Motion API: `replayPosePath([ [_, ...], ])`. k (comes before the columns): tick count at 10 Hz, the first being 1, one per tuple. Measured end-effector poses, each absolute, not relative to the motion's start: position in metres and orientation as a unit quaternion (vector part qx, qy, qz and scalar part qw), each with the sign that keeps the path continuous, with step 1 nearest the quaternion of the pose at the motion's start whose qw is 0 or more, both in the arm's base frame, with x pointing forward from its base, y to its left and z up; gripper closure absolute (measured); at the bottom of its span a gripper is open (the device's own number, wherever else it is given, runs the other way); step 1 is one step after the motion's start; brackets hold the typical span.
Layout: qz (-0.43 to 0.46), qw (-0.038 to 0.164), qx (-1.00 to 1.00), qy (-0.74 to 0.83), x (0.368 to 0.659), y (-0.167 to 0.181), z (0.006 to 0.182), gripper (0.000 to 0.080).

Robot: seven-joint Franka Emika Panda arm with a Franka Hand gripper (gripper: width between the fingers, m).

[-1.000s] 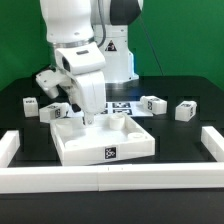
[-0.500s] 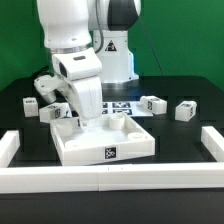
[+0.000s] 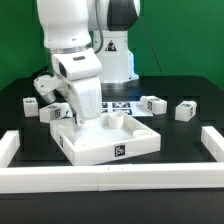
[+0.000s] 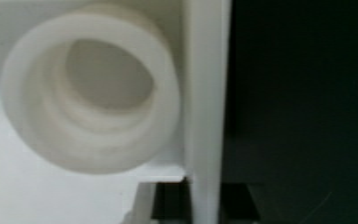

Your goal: Assemble square table

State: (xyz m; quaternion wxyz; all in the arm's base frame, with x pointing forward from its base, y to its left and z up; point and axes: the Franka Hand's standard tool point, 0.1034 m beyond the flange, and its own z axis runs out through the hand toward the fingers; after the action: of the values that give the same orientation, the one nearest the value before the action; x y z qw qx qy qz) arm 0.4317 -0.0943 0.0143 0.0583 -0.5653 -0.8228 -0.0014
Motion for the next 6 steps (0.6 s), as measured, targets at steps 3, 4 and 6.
replayPosePath([
  [3,-0.001,0.059,-0.578,-0.814,0.432,-0.091,0.014,0.0742],
  [4,0.002,0.061,-0.625,-0.778,0.434,-0.075,0.014,0.0742],
  [6,0.0,0.065,-0.675,-0.735,0.451,-0.023,0.015,0.0742],
])
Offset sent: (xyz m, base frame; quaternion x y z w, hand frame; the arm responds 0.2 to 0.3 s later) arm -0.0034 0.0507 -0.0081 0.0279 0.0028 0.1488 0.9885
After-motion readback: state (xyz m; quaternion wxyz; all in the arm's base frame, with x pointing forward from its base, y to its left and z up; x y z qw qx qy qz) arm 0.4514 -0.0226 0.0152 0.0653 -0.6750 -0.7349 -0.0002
